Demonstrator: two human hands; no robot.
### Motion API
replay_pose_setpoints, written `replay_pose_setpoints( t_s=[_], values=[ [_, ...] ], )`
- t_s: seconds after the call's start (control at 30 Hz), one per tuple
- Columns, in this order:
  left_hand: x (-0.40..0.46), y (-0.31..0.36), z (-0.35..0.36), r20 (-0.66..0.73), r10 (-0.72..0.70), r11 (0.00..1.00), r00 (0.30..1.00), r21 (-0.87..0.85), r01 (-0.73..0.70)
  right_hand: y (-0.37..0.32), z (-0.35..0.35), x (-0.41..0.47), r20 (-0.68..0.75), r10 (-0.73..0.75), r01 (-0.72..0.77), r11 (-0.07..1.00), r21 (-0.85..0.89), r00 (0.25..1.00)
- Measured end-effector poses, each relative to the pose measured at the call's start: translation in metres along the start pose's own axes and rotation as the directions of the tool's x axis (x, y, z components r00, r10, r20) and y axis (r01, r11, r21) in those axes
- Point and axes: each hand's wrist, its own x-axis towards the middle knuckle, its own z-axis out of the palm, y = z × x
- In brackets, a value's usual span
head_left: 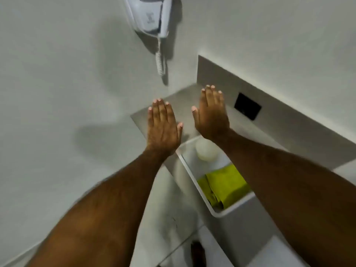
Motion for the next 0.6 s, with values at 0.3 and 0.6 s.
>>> replay_pose_setpoints(
  t_s=[0.3, 0.6],
  values=[
    [-0.091, 0.100, 0.078, 0.373, 0.034, 0.969, 0.927, -0.240, 0.061, 0.072, 0.015, -0.081, 0.058, 0.147, -0.145, 0.989, -0.036, 0.987],
    [-0.065, 0.093, 0.081, 0.308, 0.052, 0.975, 0.950, -0.220, 0.017, 0.068, 0.027, -0.070, 0.100, 0.044, -0.054, 0.993, 0.101, 0.994]
  ],
)
